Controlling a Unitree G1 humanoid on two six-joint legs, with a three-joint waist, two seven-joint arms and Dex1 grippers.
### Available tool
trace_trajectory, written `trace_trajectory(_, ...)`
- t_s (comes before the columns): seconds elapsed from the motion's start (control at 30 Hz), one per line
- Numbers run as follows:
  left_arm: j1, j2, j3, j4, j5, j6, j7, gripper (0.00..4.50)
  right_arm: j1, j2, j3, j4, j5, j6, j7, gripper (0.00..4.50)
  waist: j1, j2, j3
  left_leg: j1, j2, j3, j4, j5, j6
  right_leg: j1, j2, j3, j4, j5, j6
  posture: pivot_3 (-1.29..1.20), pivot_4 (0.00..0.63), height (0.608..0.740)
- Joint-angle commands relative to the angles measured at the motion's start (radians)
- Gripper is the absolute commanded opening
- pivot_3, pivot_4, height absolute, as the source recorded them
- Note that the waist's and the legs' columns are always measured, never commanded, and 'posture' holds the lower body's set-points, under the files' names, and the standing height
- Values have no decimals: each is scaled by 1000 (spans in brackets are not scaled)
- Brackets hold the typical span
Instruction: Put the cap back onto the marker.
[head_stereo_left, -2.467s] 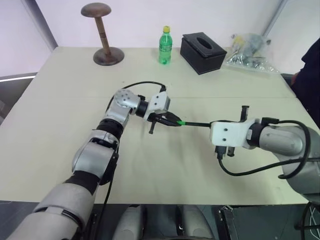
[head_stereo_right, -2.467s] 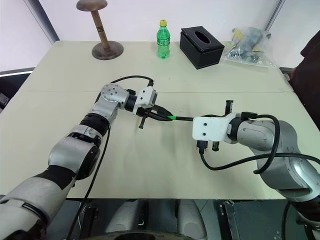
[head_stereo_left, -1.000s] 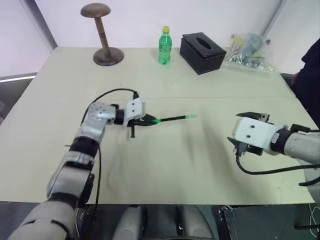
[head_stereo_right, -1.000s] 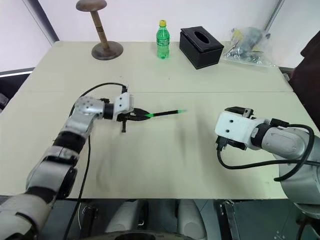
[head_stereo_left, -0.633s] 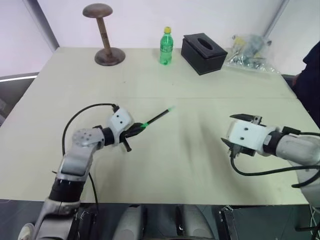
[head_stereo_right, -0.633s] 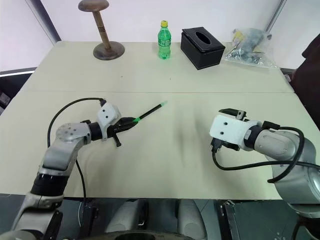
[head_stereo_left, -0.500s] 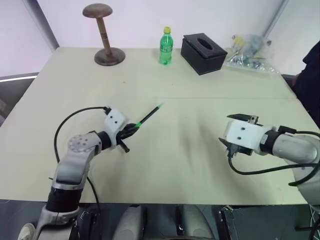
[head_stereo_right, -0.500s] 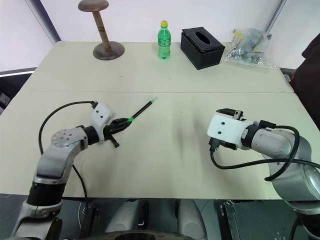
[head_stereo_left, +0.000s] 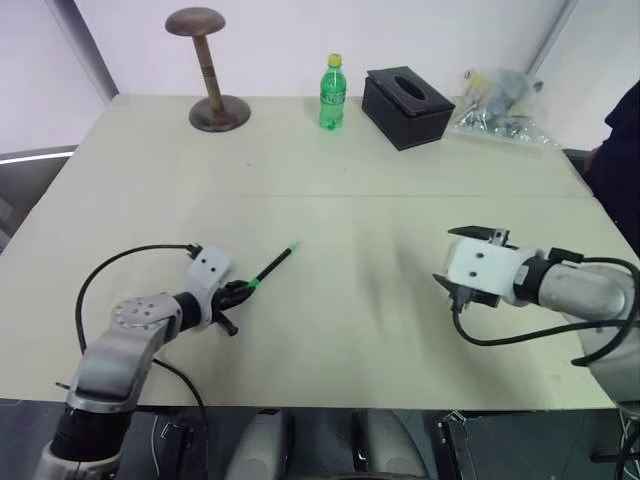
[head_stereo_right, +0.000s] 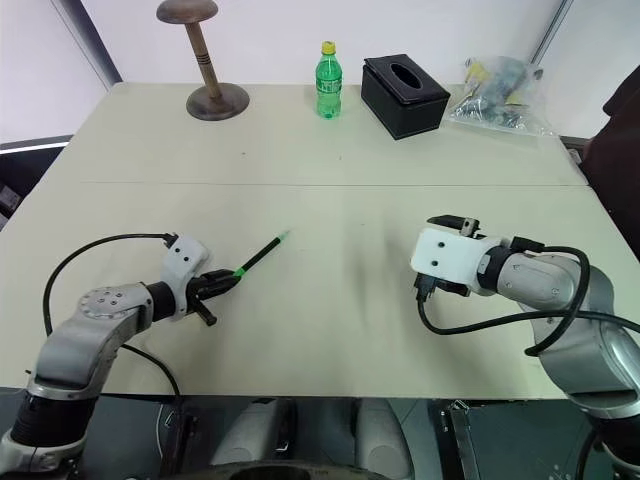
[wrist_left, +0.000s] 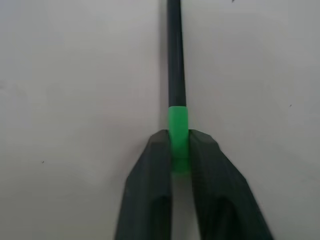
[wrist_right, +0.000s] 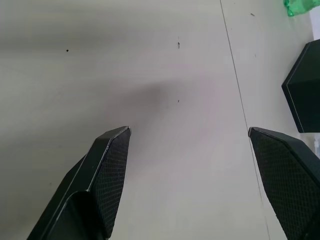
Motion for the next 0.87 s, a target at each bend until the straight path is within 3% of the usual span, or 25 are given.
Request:
trace_trajectory(0.03,-11,1,-1,-41,-23,17,21,2282,-15,11,-1,-15,3,-11,-13,3877,0,0,0,0,0,0,0,0,0,0,0,0,0,0,0,0,150,740)
trace_trajectory(0.17,-25,7,-6,-29,-38,16,33,4394,-13,14,2,-19,3,-9,-15,3877,0,0,0,0,0,0,0,0,0,0,0,0,0,0,0,0,150,740)
trace_trajectory(0.3,-36,28,5,-8,-61,-40,-1,4461,-8,12,-1,-23,5,-7,-15,3877,0,0,0,0,0,0,0,0,0,0,0,0,0,0,0,0,150,740)
trace_trajectory(0.6,1,172,43,-11,-79,-229,-127,4461,-63,51,45,-49,79,-4,22,3877,-1,0,0,0,0,0,-1,0,0,0,-4,-1,-2,0,0,0,150,740)
trace_trajectory(0.87,26,202,73,-48,-96,-276,-137,4461,-127,123,105,-90,178,55,45,3877,1,1,0,-1,-1,0,-1,0,0,0,-5,-1,-3,0,0,0,150,740)
